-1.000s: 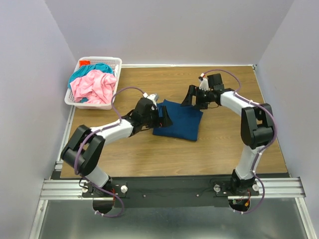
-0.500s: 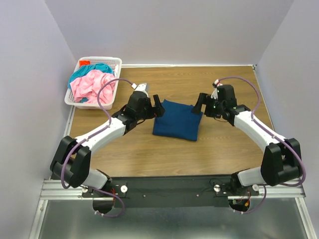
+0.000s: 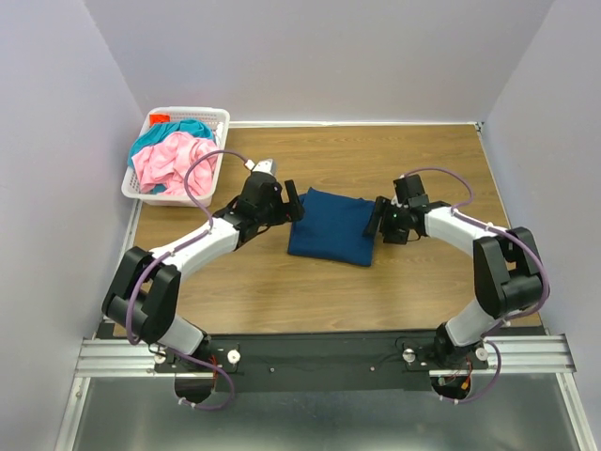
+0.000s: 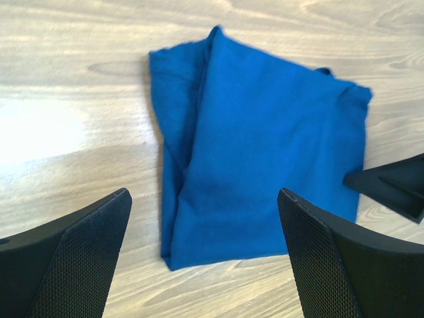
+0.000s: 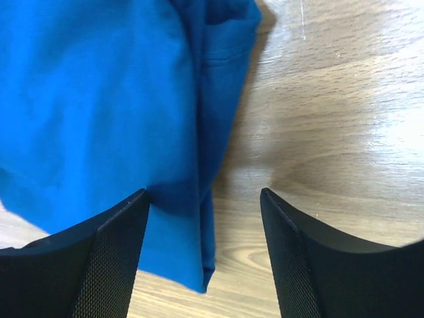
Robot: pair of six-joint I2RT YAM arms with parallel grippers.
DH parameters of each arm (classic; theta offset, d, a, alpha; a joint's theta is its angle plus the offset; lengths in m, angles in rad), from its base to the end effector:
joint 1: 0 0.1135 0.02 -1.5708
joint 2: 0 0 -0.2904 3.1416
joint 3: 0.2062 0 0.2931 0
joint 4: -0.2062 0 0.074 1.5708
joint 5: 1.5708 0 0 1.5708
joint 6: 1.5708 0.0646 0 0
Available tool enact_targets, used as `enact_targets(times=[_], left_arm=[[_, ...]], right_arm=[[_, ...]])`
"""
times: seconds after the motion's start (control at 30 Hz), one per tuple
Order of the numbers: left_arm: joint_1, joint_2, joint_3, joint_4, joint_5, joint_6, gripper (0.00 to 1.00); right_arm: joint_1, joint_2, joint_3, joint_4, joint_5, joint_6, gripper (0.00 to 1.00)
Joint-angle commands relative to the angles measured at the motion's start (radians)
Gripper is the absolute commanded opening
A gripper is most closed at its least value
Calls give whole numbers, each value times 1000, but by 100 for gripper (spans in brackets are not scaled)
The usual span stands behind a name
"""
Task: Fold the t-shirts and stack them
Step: Neatly place the folded tshirt to the corner
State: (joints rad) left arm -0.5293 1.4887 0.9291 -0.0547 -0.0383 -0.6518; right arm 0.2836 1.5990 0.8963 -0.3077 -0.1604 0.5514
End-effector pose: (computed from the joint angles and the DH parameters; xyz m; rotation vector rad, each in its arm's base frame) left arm 0.3330 -0.1920 0.2216 -0.1603 2.2486 -0.6148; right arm 0.3419 0.1104 0.1475 0.2929 2.6327 0.5036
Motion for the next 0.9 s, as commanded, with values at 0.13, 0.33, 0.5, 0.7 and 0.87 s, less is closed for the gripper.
enact_targets(times=[0.13, 0.33, 0.5, 0.7, 0.87], left_arm=[[28, -42, -56, -16, -43, 6, 98], [40, -68, -67, -22, -35, 12, 98], [57, -113, -76, -43, -87, 23, 98], [109, -142, -79, -56, -117, 34, 98], [176, -163, -85, -54, -124, 52, 98]], right_arm=[[37, 111, 44, 35, 32, -13, 57], [75, 251, 134, 33, 108, -64, 35], [75, 311, 242, 28, 156, -196, 14], [72, 332, 383, -17, 429, -459, 1], [13, 410, 542, -50, 561, -591, 1]])
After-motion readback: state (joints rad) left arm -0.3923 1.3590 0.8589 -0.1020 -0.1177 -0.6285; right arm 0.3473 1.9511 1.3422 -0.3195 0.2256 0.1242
